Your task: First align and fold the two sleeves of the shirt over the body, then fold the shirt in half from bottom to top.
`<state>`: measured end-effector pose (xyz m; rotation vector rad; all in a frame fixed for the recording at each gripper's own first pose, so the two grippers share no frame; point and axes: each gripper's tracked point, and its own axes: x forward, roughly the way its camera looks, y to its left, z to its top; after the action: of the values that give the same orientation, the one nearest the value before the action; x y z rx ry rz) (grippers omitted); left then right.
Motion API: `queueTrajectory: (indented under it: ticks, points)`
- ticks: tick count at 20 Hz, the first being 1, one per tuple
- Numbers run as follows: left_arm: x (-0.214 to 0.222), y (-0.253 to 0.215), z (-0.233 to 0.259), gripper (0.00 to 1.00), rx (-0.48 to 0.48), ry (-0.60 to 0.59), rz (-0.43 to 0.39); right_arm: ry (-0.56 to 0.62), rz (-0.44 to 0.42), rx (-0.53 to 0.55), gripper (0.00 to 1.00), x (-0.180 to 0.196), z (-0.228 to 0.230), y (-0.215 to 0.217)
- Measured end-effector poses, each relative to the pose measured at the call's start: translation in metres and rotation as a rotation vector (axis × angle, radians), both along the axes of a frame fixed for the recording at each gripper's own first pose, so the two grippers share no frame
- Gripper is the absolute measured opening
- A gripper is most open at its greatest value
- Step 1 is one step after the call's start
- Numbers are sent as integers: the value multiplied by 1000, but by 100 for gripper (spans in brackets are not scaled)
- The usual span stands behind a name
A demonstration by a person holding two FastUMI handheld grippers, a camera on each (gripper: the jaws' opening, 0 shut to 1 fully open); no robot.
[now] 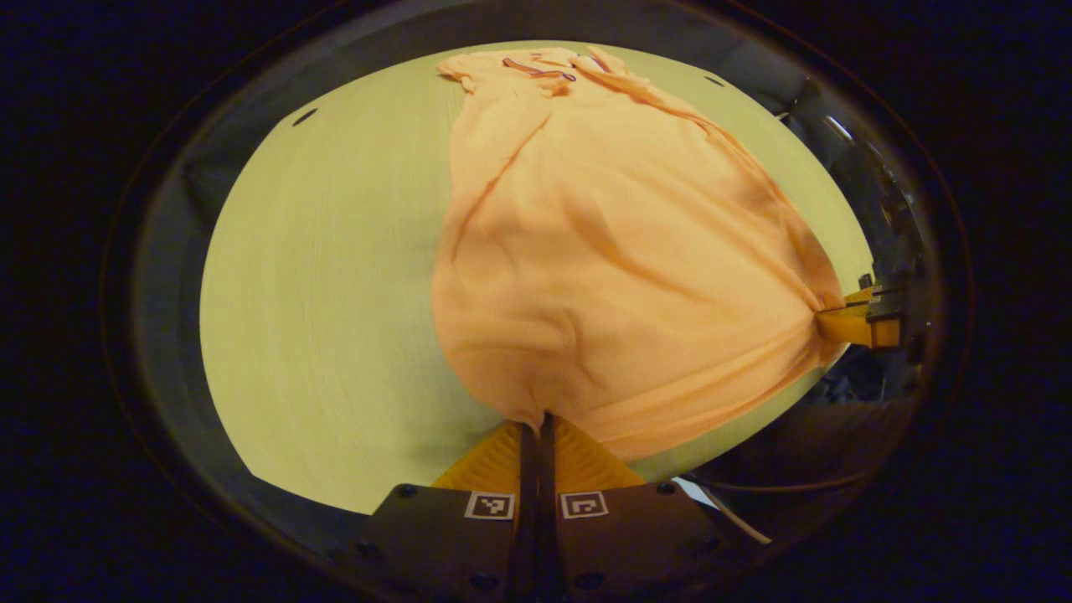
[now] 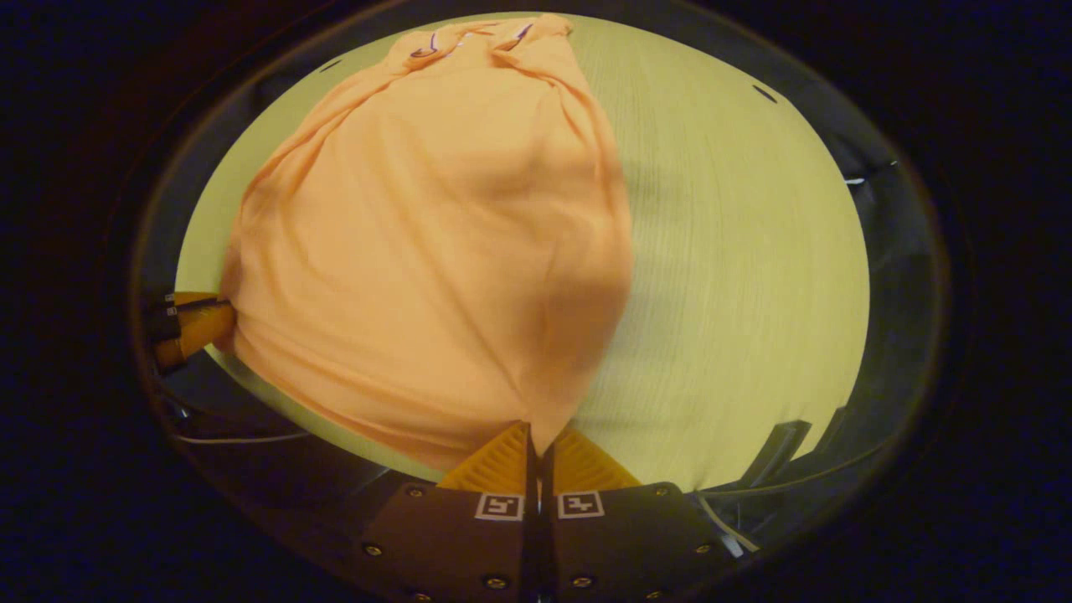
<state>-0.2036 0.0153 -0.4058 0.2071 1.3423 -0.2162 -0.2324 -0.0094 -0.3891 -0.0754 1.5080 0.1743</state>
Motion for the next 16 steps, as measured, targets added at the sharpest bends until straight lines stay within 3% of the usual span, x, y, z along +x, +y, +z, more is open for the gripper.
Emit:
queueTrajectory:
  ticks: [8, 9, 16]
  points:
    - [88, 9, 86, 7, -83, -88, 142, -129, -83, 58, 0, 63, 44, 7]
    - [82, 0, 78, 7, -89, -102, 148, -146, -90, 64, 0, 73, 49, 7]
    - [158, -7, 116, 7, -132, -202, 154, -271, -103, 79, 1, 160, 85, 4]
